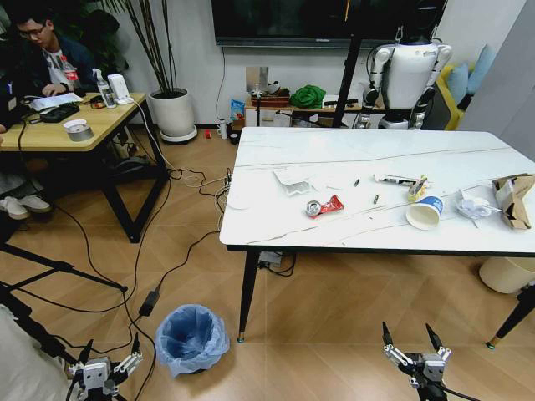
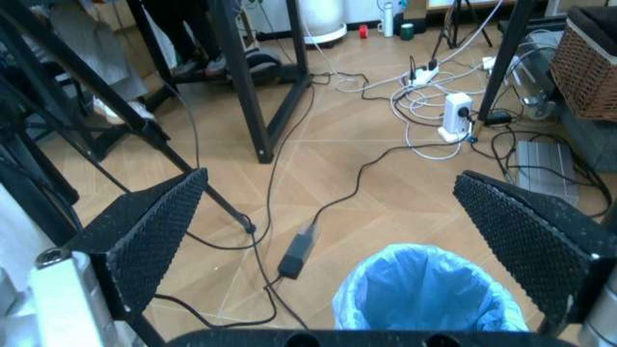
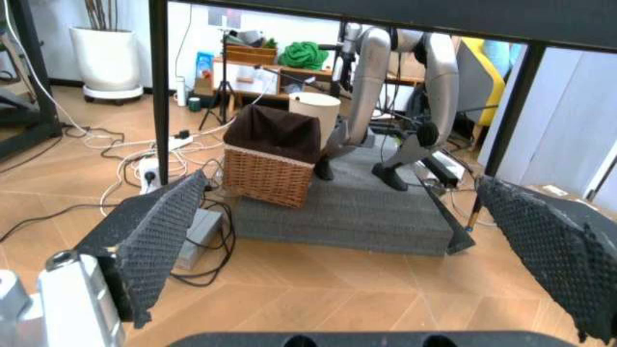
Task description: Pick up the trash bin and place the trash from the table into it.
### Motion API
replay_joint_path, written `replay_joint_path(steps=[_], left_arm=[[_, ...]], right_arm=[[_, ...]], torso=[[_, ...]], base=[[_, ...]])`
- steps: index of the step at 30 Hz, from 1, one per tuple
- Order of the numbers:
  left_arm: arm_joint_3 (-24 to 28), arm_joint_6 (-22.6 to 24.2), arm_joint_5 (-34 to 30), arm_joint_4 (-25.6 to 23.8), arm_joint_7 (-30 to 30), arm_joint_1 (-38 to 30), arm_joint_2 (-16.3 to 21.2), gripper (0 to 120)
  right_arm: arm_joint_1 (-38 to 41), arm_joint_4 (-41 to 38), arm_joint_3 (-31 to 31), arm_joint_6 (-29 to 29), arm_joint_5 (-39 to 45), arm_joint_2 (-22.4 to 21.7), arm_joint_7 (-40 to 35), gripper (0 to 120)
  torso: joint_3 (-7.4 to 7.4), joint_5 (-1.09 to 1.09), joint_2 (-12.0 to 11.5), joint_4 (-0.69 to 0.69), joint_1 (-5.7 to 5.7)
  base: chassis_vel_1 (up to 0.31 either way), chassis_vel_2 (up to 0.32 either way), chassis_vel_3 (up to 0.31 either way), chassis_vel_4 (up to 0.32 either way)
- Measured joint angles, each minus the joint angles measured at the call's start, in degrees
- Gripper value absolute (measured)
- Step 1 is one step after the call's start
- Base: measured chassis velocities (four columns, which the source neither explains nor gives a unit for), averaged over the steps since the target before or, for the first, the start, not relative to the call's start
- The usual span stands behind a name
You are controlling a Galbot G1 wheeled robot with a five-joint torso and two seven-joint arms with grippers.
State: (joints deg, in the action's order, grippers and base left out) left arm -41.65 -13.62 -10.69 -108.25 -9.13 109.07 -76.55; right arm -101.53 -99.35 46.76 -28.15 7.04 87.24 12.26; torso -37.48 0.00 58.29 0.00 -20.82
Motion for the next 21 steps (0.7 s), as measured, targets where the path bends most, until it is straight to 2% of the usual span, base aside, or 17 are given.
replay_joint_path(steps=[13, 21], left_arm=[[0.43, -0.32, 1.02, 0.45, 0.09, 0.18, -1.24, 100], [0.27, -0.34, 1.04, 0.48, 0.09, 0.22, -1.25, 100]], right_arm=[[0.09, 0.21, 0.06, -0.08, 0.03, -0.55, 0.12, 100], [0.11, 0.24, -0.05, -0.11, 0.03, -0.5, 0.15, 100]], torso=[[2.24, 0.01, -4.08, 0.0, 1.83], [2.95, 0.01, -5.37, 0.0, 2.41]], base=[[0.0, 0.0, 0.0, 0.0], [0.0, 0.0, 0.0, 0.0]])
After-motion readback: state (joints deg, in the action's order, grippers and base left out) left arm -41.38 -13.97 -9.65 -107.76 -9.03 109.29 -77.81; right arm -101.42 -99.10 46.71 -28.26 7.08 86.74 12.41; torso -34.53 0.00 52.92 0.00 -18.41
